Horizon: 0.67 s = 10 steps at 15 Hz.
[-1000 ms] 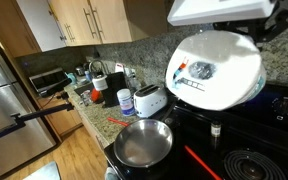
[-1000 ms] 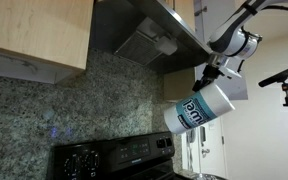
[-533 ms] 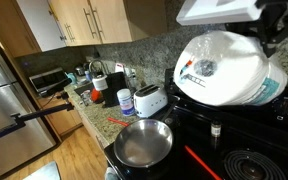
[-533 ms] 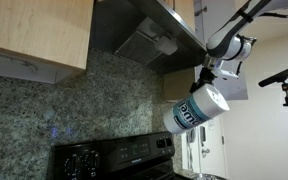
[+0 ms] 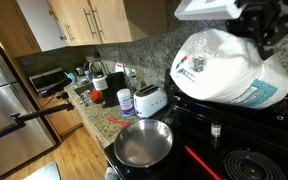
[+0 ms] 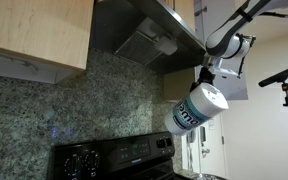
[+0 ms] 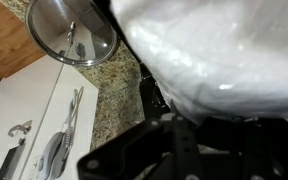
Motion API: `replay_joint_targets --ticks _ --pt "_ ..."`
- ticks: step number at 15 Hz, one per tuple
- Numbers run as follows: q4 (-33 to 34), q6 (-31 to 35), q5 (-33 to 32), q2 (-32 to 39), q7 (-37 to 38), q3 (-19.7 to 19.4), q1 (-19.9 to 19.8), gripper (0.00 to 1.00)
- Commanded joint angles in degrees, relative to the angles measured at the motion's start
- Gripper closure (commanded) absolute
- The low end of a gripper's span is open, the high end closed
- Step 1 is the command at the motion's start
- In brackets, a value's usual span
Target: Put the paper towel roll on the stove
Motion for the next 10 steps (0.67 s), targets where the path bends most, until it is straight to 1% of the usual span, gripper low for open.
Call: replay_joint_targets --ticks 1,2,4,6,8,10 --pt "0.25 -0.23 -0.23 0.03 0.05 1.32 -1.34 1.0" --pt "1.42 -1.82 -0.36 0.95 1.31 1.27 -1.26 1.0" --pt "4.18 -3.73 -2.25 5.08 3.27 0.7 -1.26 1.0" --pt "4.11 -4.66 -6.5 7.17 8.43 -0.48 -0.15 1.0" --pt "6.12 -7.45 -9.55 10.06 12.9 -1.2 0.27 1.0" --pt "8.86 -11.86 -9.74 11.74 14.97 -1.1 0.05 1.0"
